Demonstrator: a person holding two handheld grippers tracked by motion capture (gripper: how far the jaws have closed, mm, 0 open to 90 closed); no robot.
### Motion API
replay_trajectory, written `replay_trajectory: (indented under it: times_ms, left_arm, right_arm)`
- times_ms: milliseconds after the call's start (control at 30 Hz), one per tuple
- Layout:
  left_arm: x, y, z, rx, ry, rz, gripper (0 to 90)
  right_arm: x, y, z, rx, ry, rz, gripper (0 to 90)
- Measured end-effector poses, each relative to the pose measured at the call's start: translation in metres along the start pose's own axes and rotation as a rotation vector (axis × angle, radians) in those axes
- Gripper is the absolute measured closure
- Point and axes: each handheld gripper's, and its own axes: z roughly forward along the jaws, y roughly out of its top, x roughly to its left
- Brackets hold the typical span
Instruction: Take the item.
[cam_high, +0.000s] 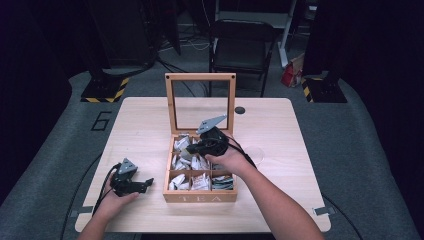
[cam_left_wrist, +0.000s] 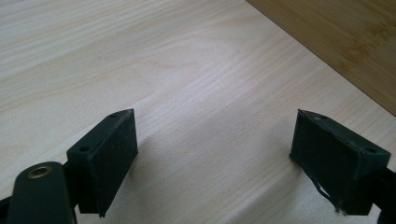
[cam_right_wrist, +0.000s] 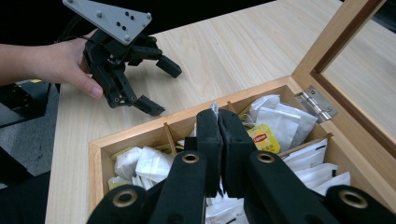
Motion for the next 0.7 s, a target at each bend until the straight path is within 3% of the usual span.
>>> replay_trajectory:
  times_ms: [367, 433, 700]
  left_arm:
    - [0.000, 0.000, 0.000, -0.001, 0.000, 0.002, 14.1]
    - [0.000, 0.000, 0.000, -0.001, 0.000, 0.001, 14.1]
    - [0.000, 0.000, 0.000, -0.001, 0.001, 0.002, 14.1]
  right_arm:
    - [-0.001, 0.003, -0.019, -0.017, -0.021, -0.021, 88.4]
    - [0.000, 0.004, -0.023, -0.019, -0.022, -0.001, 88.4]
    - [-0.005, 0.001, -0.036, -0.031, -0.047, 0.009, 88.4]
